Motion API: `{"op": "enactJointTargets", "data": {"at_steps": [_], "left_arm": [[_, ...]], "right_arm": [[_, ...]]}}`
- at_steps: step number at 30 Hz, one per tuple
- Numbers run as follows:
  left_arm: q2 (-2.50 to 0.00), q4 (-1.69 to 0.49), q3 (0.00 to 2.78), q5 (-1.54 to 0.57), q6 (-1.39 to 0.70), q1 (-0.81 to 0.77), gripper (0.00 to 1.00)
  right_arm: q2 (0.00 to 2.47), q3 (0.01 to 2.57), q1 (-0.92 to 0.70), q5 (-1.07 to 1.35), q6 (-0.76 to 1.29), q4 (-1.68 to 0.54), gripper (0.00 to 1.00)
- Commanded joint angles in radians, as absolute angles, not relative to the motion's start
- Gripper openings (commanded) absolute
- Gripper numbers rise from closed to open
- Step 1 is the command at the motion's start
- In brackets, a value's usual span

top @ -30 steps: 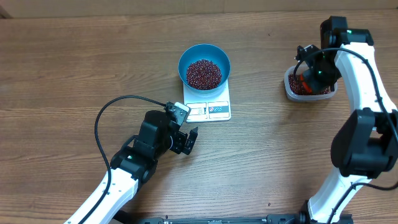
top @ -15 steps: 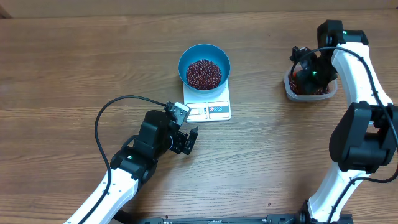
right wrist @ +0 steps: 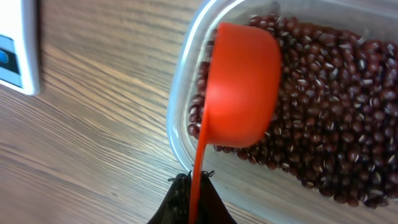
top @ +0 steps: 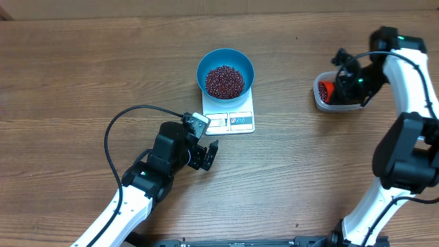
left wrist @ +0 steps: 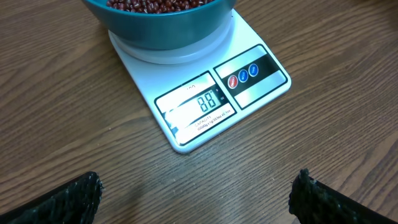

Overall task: Scoop item into bowl and weigh 150g on scale
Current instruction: 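Dip the red scoop into the beans and scoop with the right gripper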

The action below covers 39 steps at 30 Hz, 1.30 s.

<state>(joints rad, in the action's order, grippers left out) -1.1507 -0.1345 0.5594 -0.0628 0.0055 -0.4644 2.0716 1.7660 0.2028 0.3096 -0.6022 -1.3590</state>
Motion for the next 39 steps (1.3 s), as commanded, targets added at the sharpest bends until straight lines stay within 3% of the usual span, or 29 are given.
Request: {"op": "enactJointTargets", "data": {"at_steps": [1, 19, 39], "left_arm": [[-1.158, -0.134, 0.558, -0.051, 0.000, -0.465, 1.00], [-1.158, -0.134, 0.558, -0.051, 0.000, -0.465, 1.00], [-1.158, -0.134, 0.558, -0.051, 0.000, -0.465, 1.00]], "right_arm": [[2.080, 1.766, 0.274, 0.521, -0.569, -1.373, 0.04], [2.080, 1.766, 0.440, 0.672, -0.522, -1.399, 0.04], [2.080, 1.769, 0.489, 0.970, -0.524, -1.499, 0.04]]}}
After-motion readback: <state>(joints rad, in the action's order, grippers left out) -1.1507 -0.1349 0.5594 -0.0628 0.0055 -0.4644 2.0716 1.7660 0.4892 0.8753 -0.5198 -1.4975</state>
